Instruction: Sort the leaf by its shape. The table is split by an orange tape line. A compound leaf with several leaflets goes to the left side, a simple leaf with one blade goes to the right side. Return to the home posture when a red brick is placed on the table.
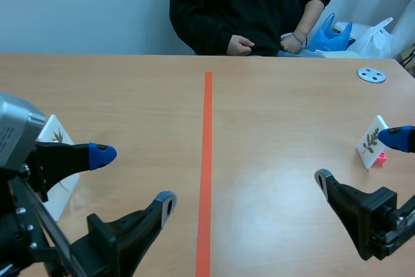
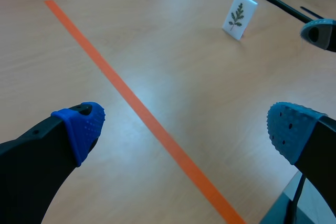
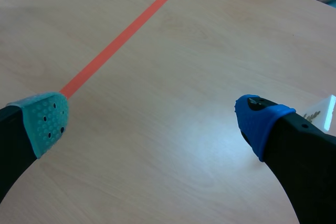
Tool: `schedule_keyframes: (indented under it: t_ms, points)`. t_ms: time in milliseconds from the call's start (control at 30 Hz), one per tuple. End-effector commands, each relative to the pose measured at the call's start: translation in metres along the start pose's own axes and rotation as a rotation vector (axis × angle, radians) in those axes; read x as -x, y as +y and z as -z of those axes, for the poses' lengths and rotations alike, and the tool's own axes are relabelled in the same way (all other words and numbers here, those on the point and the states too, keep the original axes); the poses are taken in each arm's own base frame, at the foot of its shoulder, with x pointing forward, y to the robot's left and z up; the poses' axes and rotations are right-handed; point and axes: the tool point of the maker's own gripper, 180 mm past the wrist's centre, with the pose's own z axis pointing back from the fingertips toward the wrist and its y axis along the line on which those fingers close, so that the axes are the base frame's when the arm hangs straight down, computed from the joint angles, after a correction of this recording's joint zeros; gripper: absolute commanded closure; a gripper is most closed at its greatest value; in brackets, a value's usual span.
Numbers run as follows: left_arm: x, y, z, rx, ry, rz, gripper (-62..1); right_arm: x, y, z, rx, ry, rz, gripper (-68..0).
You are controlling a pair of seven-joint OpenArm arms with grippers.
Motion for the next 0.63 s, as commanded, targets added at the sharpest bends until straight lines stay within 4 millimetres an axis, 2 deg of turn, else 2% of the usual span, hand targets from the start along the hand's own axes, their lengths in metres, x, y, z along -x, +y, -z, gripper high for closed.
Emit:
schedule_keyframes:
  t_ms: [0, 133, 600]
  points:
    - [-0.007, 0.009, 0.002, -0.044, -0.033, -0.003, -62.3, -0.012, -0.005, 0.001, 0.013, -0.039, -0.013, -67.9]
    - [-0.01, 0.019, 0.004, -0.09, -0.038, 0.011, -62.3, -0.012, -0.005, 0.001, 0.013, -0.039, -0.013, -67.9]
    - [-0.008, 0.019, 0.004, -0.09, -0.035, 0.01, -62.3, -0.012, -0.005, 0.001, 0.013, -0.038, -0.013, -67.9]
